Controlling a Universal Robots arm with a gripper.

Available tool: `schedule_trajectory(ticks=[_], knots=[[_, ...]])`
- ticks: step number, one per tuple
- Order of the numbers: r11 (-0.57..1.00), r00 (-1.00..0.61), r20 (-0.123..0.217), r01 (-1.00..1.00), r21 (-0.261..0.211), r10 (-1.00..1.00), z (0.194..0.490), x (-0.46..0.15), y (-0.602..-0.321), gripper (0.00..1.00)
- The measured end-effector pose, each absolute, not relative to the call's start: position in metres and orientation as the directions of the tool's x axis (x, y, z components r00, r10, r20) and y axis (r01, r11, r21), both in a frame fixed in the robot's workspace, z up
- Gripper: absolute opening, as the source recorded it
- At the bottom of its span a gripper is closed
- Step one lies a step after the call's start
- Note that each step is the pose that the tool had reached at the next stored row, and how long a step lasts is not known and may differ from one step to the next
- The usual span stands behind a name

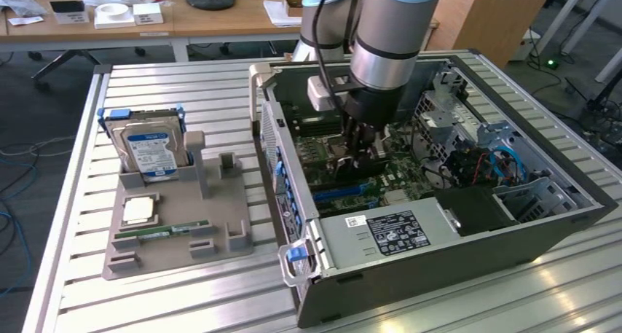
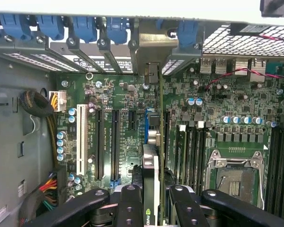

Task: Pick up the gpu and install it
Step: 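Insert the gpu into the slot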

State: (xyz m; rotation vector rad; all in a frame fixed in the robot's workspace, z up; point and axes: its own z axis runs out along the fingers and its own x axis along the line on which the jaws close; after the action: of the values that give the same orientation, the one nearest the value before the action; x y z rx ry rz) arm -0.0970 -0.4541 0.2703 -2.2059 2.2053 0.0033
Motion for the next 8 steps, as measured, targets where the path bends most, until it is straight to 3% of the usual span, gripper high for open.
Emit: schedule_trajectory(ticks=[8], knots=[[0.000, 0.000, -0.017, -1.000, -0.014, -1.000, 0.2690, -0.0989, -0.4541, 0.27]])
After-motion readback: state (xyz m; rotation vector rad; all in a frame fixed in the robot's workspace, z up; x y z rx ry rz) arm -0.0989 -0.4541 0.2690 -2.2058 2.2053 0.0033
